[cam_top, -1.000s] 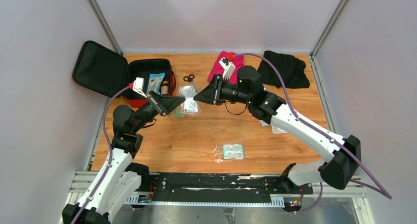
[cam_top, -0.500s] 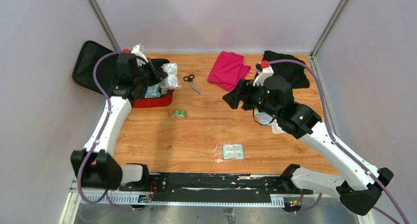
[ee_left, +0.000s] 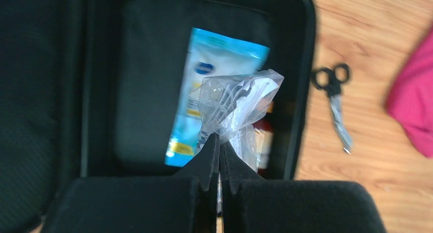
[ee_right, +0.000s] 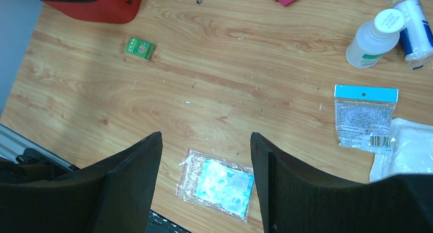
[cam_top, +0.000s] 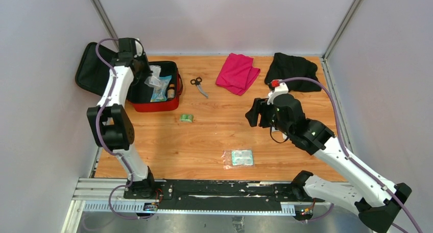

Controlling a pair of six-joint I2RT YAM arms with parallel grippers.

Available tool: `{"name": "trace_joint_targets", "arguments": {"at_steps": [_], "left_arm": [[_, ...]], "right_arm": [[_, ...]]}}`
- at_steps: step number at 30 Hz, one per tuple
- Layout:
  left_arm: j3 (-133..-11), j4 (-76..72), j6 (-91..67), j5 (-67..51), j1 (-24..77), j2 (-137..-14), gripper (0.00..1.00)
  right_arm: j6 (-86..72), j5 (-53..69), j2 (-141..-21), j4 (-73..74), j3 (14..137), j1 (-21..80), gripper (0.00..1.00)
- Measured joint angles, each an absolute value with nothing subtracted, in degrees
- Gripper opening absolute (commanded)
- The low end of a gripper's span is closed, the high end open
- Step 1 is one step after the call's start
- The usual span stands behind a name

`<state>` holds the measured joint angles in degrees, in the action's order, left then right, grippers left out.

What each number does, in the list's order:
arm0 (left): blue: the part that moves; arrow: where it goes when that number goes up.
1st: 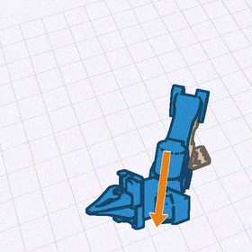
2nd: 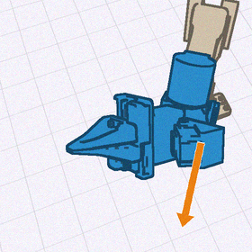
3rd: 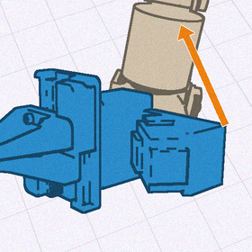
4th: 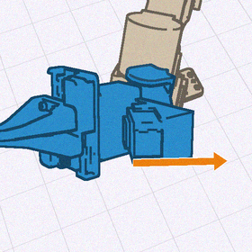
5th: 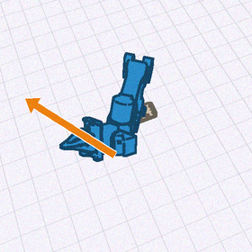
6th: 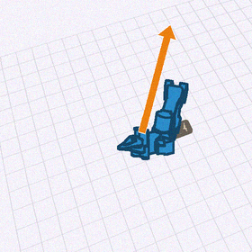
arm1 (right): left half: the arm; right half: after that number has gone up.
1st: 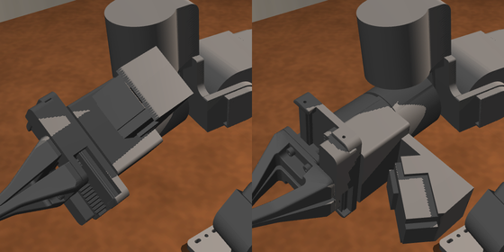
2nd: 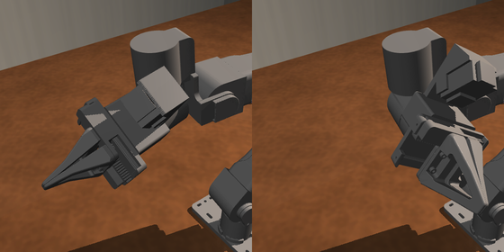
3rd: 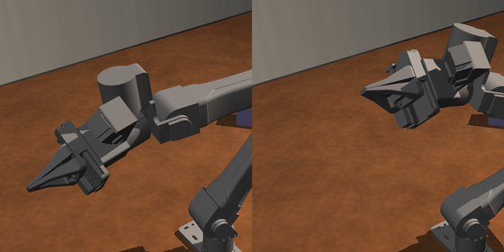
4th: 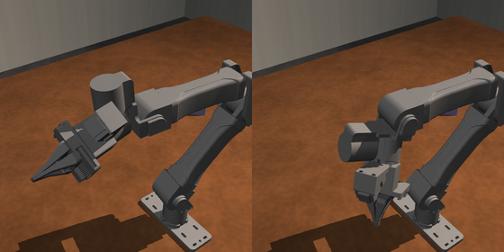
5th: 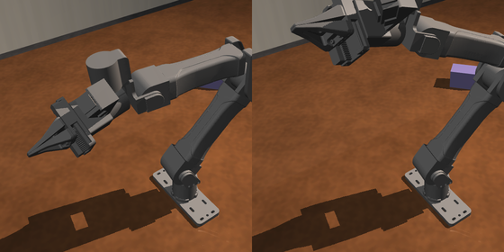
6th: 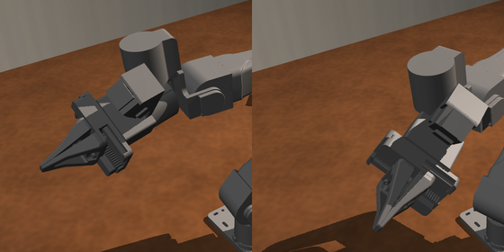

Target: Organize the medicine kit

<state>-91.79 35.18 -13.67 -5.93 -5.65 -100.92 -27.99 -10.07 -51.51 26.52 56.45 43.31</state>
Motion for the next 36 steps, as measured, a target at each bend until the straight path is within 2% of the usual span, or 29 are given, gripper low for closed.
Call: {"name": "trace_joint_targets", "arguments": {"at_steps": [7, 13, 18, 23, 26, 27, 29, 31, 32, 36], "left_arm": [[-97.4, 36.9, -11.5, -4.8, -10.4, -111.5, 0.02], [-97.8, 38.6, -10.5, -3.6, -9.9, -116.5, 0.25], [-97.8, 39.6, -10.5, -1.7, -9.8, -115.8, 0.49], [-95.7, 39.6, -11.1, -0.6, -8.6, -109.0, 0.60], [-92.5, 39.0, -11.6, 1.0, -4.4, -101.5, 0.69], [-91.2, 38.8, -11.7, 1.8, -2.0, -98.8, 0.74], [-88.4, 38.1, -12.4, 3.4, 4.3, -93.7, 0.91], [-84.8, 37.1, -13.6, 5.0, 10.4, -89.6, 0.97], [-82.6, 36.8, -14.4, 5.6, 13.2, -87.9, 0.99], [-72.2, 34.6, -18.2, 8.3, 19.5, -83.2, 1.00]], "right_arm": [[-24.3, -7.4, -54.1, 26.9, 55.5, 43.2, 0.70], [-22.6, -5.2, -57.2, 27.0, 55.3, 43.1, 0.70], [-22.7, -4.4, -58.7, 27.0, 55.1, 43.1, 0.70], [-23.4, -4.3, -59.1, 27.1, 55.0, 43.1, 0.69], [-24.4, -4.3, -59.1, 27.1, 54.9, 43.1, 0.70], [-24.8, -4.3, -59.1, 27.1, 54.7, 43.1, 0.70], [-25.2, -4.3, -59.1, 27.1, 54.6, 43.1, 0.70], [-25.8, -4.3, -59.0, 27.2, 54.4, 43.1, 0.70], [-26.0, -4.3, -59.0, 27.2, 54.4, 43.1, 0.70], [-26.4, -4.1, -58.4, 27.2, 53.5, 43.1, 0.70]]}}
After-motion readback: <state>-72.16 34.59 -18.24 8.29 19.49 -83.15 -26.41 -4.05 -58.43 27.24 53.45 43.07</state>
